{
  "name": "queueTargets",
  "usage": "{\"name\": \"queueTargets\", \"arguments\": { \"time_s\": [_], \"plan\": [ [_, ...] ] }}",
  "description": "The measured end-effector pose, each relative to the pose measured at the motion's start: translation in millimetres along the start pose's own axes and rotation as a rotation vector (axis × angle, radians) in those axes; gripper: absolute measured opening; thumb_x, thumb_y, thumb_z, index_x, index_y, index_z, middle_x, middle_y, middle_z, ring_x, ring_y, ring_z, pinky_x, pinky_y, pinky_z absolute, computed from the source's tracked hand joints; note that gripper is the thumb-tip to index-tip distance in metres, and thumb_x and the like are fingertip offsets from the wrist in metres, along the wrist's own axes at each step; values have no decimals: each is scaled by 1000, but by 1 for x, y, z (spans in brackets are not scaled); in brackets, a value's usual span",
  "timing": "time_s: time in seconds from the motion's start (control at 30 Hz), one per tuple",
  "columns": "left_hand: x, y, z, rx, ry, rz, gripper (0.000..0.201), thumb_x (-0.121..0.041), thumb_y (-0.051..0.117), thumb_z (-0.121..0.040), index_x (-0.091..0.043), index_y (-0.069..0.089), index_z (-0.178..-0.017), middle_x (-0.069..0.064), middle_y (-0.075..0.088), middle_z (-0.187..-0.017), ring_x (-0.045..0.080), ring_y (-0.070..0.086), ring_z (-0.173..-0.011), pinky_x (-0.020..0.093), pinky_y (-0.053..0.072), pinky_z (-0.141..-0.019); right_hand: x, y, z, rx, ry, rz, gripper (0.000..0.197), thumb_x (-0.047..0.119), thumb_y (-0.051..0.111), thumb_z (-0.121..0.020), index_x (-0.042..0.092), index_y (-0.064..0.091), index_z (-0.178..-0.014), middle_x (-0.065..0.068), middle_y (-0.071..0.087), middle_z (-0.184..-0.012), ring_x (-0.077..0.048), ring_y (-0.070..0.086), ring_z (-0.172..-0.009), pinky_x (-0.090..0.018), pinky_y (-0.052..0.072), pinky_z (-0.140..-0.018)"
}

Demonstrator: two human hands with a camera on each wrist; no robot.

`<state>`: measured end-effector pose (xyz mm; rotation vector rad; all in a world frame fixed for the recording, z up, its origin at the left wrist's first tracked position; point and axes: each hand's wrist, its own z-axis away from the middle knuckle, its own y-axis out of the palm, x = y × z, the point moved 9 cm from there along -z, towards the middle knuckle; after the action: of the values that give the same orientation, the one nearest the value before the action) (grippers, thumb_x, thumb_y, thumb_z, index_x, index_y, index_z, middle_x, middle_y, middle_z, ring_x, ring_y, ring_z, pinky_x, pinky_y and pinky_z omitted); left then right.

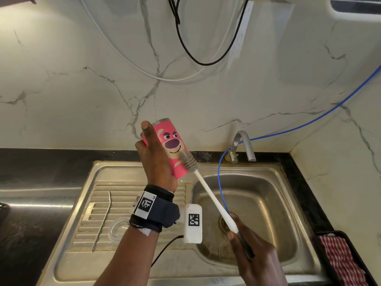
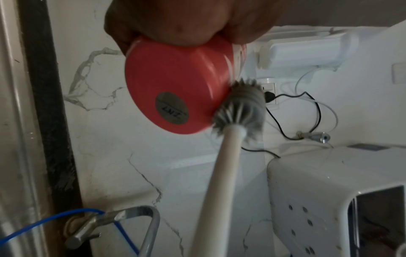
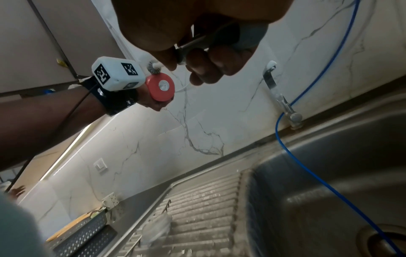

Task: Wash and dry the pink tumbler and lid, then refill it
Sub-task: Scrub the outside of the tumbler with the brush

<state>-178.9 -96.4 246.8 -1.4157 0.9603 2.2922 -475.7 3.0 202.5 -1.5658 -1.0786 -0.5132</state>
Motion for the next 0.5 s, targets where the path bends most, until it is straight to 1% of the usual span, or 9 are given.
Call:
{"name": "queueTargets", "arguments": {
  "time_s": [0.07, 0.1, 0.13, 0.23, 0.3, 0.37, 0.43, 0.47, 0.5],
  "plan": [
    [5, 6, 5, 24, -18, -39, 58, -75, 43, -100, -27, 47, -132, 6, 74, -112, 22, 80, -84, 45, 67, -76, 5, 4, -10, -16, -19, 10, 41, 30, 68, -94, 29, 69, -134, 26, 66, -89, 8, 60, -61, -7, 44, -60],
    [5, 7, 5, 29, -13, -51, 57, -74, 43, -100, -27, 46, -132, 5, 74, -111, 20, 80, -82, 44, 67, -76, 7, 5, -12, -19, -27, 16, 40, 30, 69, -94, 26, 69, -134, 28, 62, -88, 9, 58, -60, -6, 43, -59],
    [1, 7, 3, 25, -1, -45, 56, -74, 42, -101, -27, 46, -132, 5, 74, -111, 21, 80, -83, 44, 67, -76, 7, 6, -11, -15, -27, 14, 39, 32, 69, -95, 27, 69, -134, 28, 63, -89, 9, 59, -61, -6, 44, -60],
    [-8, 3, -7, 0, 34, 12, 67, -76, 44, -100, -22, 51, -139, 10, 77, -115, 29, 81, -91, 48, 68, -76, 1, 2, 0, 3, 6, -5, 42, 33, 71, -91, 42, 68, -132, 23, 72, -95, 5, 67, -68, -8, 48, -64],
    [-10, 0, -10, -11, 47, 8, 70, -78, 44, -99, -22, 52, -141, 11, 77, -117, 30, 81, -92, 48, 68, -75, 0, -1, 5, 11, 8, -6, 46, 30, 72, -89, 47, 67, -131, 22, 72, -93, 4, 69, -69, -8, 49, -63],
    [-3, 3, -7, 7, 22, 2, 70, -78, 44, -99, -23, 53, -140, 11, 77, -118, 27, 81, -91, 47, 68, -77, 0, 2, 0, 15, -6, -3, 45, 28, 72, -89, 41, 68, -132, 22, 71, -91, 5, 66, -66, -8, 48, -63],
    [6, 10, -1, 47, -10, -11, 68, -79, 43, -97, -26, 52, -138, 8, 77, -118, 22, 81, -90, 47, 67, -81, 3, 5, -9, 5, -17, -2, 44, 26, 72, -90, 34, 69, -133, 20, 71, -93, 6, 64, -65, -8, 47, -63],
    [8, 13, 2, 62, -12, -27, 68, -80, 43, -95, -27, 51, -138, 6, 77, -117, 20, 81, -88, 47, 66, -82, 4, 7, -12, -1, -18, 1, 44, 25, 72, -90, 31, 69, -133, 19, 71, -93, 6, 65, -66, -7, 47, -64],
    [7, 16, 3, 75, -4, -40, 74, -83, 45, -90, -27, 51, -138, 6, 76, -117, 20, 81, -88, 47, 66, -81, 5, 8, -13, -2, -16, 2, 44, 25, 72, -90, 32, 69, -133, 20, 71, -93, 6, 65, -66, -7, 47, -64]
  ]
}}
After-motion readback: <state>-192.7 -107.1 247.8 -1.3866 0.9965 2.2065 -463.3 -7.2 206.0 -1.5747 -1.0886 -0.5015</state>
